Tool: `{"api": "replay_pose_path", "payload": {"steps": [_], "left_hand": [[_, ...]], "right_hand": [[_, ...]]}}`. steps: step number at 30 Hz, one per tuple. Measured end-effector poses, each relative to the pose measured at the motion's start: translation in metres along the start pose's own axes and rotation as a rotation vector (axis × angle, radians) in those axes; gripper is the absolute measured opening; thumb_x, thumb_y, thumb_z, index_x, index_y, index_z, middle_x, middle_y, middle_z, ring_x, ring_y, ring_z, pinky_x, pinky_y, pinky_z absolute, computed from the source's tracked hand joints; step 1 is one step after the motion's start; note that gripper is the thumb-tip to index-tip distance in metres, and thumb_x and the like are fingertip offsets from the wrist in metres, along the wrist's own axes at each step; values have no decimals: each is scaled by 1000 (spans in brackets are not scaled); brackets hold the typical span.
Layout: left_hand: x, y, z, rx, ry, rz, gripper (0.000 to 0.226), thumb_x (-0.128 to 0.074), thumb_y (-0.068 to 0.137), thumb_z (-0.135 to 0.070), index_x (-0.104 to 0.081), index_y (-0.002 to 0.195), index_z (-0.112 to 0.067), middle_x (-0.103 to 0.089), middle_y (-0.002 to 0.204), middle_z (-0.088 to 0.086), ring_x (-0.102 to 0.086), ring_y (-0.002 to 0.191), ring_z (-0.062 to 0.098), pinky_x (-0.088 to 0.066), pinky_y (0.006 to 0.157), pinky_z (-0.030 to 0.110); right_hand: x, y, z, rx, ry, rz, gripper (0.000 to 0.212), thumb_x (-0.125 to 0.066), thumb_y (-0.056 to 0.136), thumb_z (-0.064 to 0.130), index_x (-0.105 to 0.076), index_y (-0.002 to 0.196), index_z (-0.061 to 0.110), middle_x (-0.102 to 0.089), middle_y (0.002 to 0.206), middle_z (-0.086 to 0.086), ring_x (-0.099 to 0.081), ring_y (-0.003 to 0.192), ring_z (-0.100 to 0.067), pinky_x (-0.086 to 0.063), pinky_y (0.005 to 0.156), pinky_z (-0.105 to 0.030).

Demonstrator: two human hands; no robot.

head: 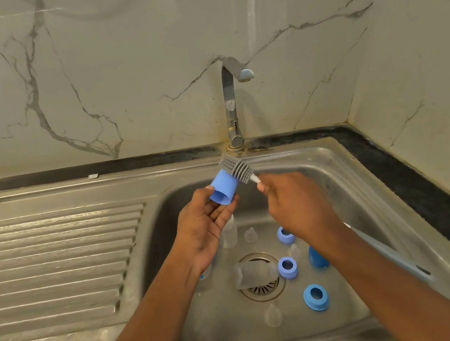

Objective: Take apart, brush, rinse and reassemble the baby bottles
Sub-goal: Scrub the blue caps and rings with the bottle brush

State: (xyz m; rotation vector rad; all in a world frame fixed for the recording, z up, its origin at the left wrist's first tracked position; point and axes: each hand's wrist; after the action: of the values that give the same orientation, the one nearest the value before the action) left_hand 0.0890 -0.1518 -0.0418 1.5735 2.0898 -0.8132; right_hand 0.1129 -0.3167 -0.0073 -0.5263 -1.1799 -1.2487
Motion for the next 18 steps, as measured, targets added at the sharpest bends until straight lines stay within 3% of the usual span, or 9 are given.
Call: {"api": "replay_pose_path", "payload": {"steps": [4, 7, 13, 18], "left_hand": [[-1, 0, -1, -8, 5, -16, 23, -55, 98, -16, -63, 112, 0, -74, 105, 20, -73, 93, 24, -61, 82, 27], [5, 4, -6, -41, -34, -64, 19, -54, 98, -17, -66, 101, -3, -74, 90, 13, -73, 78, 16, -60, 78, 24], [-1, 0, 0, 35, -47, -18, 23, -54, 98, -15, -61, 113, 1, -72, 105, 22, -75, 87, 24, -61, 79, 28], [5, 4, -3, -9, -67, -67, 21, -57, 97, -15, -65, 111, -2, -75, 98, 15, -74, 83, 18, -61, 74, 23]], "right_hand": [[2, -2, -2, 41, 14, 36, 24, -40, 104, 27, -48, 82, 22, -42, 61, 6, -44, 60, -19, -30, 53, -34], [1, -10, 9, 187, 0, 142, 19, -42, 103, 29, -59, 95, 24, -54, 73, 5, -54, 69, -23, -39, 59, -35], [1, 3, -12, -46, -22, -48, 23, -41, 102, 26, -57, 87, 17, -51, 69, 1, -52, 69, -27, -34, 61, -33], [2, -7, -2, 113, 32, 102, 22, -43, 102, 29, -61, 92, 22, -54, 68, 3, -54, 67, -24, -41, 61, -37]]}}
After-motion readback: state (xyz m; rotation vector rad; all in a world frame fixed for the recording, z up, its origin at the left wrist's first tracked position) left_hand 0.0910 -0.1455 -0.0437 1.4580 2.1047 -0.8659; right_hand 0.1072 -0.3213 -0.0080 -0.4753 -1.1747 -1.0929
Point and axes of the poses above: each hand's wrist, its own y-axis towards the middle knuckle, its own x-axis out of the back of the hand, z = x × y
